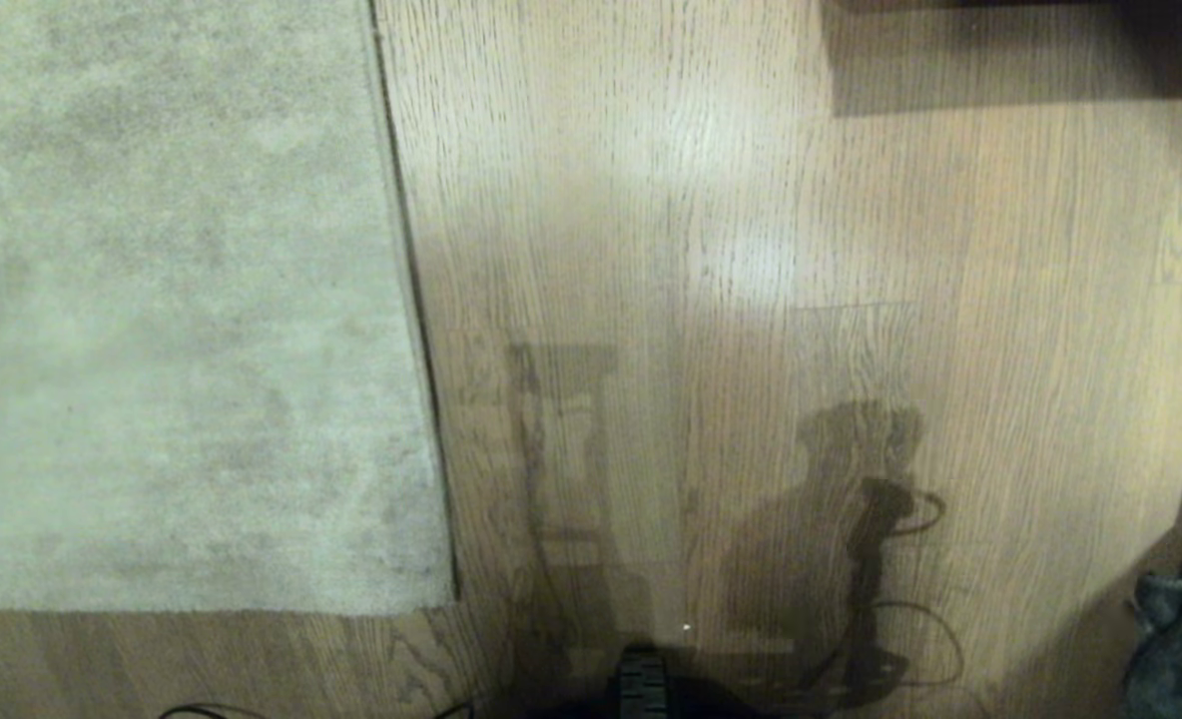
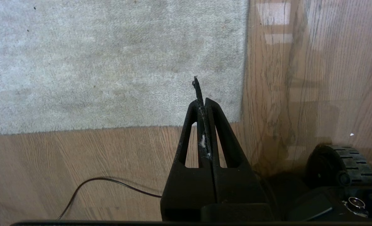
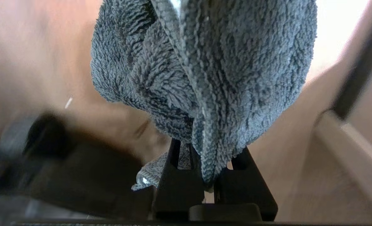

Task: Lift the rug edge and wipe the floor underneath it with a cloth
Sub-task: Lift up the carpet

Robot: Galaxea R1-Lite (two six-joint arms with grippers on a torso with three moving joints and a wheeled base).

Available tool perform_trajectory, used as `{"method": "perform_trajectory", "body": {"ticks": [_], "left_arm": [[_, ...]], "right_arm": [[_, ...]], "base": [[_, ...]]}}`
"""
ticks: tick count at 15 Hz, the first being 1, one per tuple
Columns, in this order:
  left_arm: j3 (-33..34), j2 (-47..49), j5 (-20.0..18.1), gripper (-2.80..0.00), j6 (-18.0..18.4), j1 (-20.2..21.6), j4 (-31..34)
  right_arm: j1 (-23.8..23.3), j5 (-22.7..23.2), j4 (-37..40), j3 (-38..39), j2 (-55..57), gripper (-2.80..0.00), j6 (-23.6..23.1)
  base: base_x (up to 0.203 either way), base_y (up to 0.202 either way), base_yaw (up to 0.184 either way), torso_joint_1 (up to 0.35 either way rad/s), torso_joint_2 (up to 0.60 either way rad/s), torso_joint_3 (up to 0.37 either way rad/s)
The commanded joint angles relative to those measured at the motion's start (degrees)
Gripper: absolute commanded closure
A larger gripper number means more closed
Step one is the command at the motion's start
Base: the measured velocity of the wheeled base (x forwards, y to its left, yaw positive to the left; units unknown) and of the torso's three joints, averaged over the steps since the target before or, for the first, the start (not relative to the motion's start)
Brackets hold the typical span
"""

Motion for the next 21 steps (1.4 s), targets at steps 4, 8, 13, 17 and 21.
{"method": "perform_trajectory", "body": {"ticks": [4,8,13,17,21], "left_arm": [[0.0,0.0,0.0,0.0,0.0,0.0,0.0],[0.0,0.0,0.0,0.0,0.0,0.0,0.0],[0.0,0.0,0.0,0.0,0.0,0.0,0.0],[0.0,0.1,0.0,0.0,0.0,0.0,0.0],[0.0,0.0,0.0,0.0,0.0,0.0,0.0]], "right_arm": [[-0.9,0.8,2.3,0.0,-14.2,0.0,0.3],[-0.9,0.8,2.3,0.0,-14.1,0.0,0.4],[-0.9,0.8,2.3,0.0,-14.2,0.0,0.4],[-0.9,0.8,2.3,0.0,-14.1,0.0,0.3],[-0.9,0.8,2.3,0.0,-14.2,0.0,0.3]], "base": [[0.0,0.0,0.0,0.0,0.0,0.0],[0.0,0.0,0.0,0.0,0.0,0.0],[0.0,0.0,0.0,0.0,0.0,0.0],[0.0,0.0,0.0,0.0,0.0,0.0],[0.0,0.0,0.0,0.0,0.0,0.0]]}}
